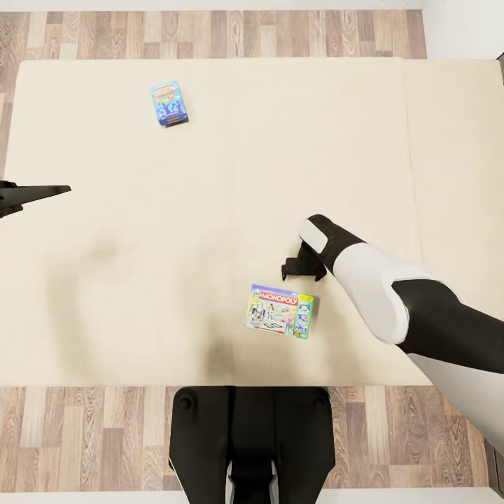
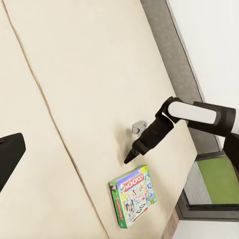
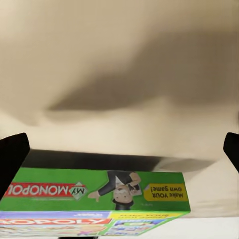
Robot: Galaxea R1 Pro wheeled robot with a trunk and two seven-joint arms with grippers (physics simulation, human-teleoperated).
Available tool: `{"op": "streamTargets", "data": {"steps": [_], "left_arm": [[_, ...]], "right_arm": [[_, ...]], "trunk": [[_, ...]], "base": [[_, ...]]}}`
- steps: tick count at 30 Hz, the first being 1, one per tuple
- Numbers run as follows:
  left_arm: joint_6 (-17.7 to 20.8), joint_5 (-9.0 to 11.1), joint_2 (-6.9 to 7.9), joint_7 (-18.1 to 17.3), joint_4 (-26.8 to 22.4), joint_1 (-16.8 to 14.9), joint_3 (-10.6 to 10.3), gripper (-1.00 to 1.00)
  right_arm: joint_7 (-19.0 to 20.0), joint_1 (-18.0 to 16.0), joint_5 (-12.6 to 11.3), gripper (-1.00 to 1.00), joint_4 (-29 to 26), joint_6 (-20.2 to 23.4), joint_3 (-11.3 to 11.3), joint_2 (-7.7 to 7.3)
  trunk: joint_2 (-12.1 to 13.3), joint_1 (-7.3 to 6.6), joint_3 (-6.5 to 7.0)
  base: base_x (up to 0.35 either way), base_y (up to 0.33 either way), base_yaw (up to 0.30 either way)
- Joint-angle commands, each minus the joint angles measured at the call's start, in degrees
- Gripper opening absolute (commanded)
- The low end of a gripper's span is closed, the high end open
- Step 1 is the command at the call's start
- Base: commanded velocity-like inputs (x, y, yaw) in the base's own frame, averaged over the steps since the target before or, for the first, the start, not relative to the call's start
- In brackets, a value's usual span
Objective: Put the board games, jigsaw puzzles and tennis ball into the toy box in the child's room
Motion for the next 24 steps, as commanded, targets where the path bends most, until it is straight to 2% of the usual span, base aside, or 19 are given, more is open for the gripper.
{"op": "streamTargets", "data": {"steps": [1, 14, 24], "left_arm": [[0.6, -0.1, 0.01, -0.2, 0.0, 0.0, 0.0, 1.00], [0.5, -0.2, -0.09, -0.2, 0.5, 1.5, 0.0, 1.00], [0.3, -0.2, -0.03, -0.2, 0.9, 1.9, 0.0, 1.00]], "right_arm": [[-0.9, 0.1, 0.0, 1.00, -0.2, -0.4, 0.3, 0.02], [-0.9, 0.7, 0.0, 1.00, -0.4, -0.4, 0.2, 0.02], [-0.9, 2.6, 0.0, 1.00, -1.8, -0.4, 0.2, 0.02]], "trunk": [[-0.1, 0.06, 0.00], [-0.1, 0.06, 1.14], [-0.1, 0.06, 2.05]], "base": [[0.000, 0.000, 0.000], [0.000, 0.000, 0.000], [0.000, 0.000, 0.000]]}}
